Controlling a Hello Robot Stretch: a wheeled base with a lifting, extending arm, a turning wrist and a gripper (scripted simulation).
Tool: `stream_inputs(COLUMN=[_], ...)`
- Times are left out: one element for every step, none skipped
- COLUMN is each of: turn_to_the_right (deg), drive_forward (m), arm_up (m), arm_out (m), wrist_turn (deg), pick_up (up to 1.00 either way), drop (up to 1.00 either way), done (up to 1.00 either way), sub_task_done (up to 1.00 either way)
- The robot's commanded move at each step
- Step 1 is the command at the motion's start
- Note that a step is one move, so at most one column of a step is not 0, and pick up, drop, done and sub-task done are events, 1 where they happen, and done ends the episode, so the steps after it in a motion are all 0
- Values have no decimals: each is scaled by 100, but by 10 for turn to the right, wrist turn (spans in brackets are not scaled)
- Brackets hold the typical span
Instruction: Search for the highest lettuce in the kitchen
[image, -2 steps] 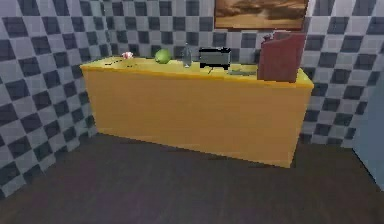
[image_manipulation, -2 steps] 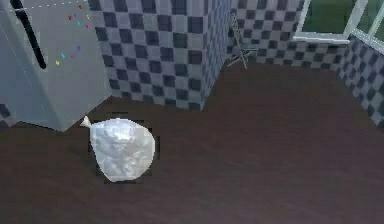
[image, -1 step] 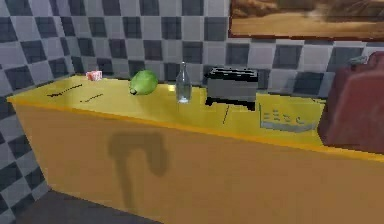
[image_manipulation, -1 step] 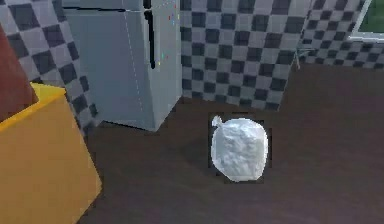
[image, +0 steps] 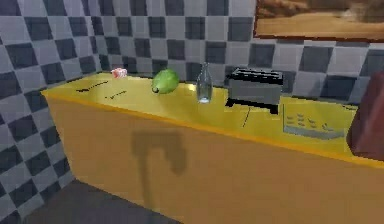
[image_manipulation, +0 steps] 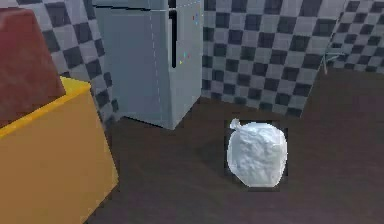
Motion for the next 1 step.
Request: stream_inputs(turn_to_the_right=[0], drive_forward=[35], arm_up=[0], arm_out=[0], wrist_turn=[0], pick_up=[0], drop=[0], done=[0], sub_task_done=[0])
